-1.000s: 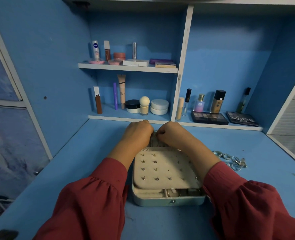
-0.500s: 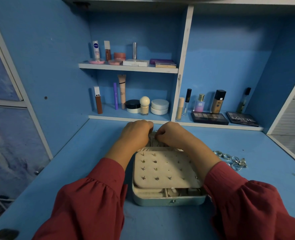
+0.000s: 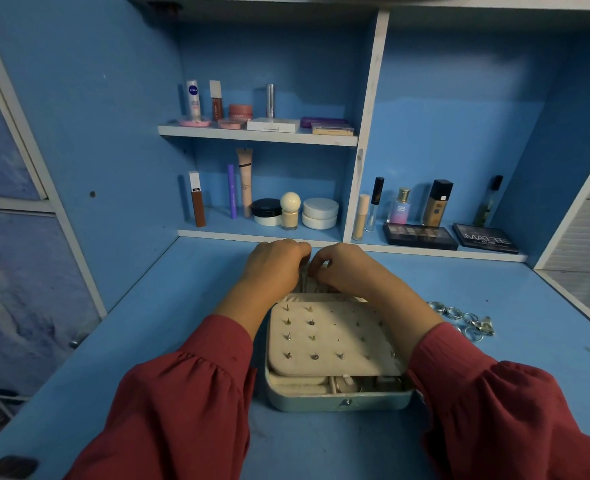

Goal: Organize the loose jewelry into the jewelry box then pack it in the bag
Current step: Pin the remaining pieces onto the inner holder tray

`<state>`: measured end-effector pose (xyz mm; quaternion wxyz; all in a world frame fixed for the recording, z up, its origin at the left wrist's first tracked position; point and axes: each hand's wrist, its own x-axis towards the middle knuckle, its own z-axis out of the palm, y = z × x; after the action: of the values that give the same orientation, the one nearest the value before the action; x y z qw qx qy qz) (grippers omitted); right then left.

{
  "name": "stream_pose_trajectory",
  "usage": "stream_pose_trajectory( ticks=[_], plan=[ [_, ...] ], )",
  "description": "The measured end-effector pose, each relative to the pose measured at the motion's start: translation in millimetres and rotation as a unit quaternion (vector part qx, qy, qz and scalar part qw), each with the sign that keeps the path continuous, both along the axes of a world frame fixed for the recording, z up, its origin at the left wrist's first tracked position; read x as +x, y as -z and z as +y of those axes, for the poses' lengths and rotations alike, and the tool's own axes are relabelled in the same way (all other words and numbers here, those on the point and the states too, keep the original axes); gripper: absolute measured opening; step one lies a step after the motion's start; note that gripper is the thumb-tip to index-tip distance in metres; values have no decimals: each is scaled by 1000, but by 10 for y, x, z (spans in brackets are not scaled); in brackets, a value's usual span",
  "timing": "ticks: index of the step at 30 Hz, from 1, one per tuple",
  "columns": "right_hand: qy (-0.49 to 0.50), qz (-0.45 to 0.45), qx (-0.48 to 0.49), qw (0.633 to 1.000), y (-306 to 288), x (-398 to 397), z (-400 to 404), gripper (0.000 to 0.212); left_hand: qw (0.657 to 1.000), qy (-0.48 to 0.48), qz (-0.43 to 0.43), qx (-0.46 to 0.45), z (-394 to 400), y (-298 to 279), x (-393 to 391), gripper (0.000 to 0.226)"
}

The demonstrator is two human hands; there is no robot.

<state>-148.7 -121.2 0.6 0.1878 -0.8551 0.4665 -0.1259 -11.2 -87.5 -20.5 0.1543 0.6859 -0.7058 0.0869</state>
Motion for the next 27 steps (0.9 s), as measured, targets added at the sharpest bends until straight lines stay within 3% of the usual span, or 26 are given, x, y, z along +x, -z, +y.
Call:
stream_pose_trajectory(
  ticks=[14, 27],
  plan=[
    [-6, 111, 1, 994, -3, 76, -19, 33, 997, -12, -60, 38, -19, -5, -15, 32],
    [-33, 199, -23, 979, 58, 128, -23, 37, 998, -36, -43, 38, 95, -91, -84, 27]
  ],
)
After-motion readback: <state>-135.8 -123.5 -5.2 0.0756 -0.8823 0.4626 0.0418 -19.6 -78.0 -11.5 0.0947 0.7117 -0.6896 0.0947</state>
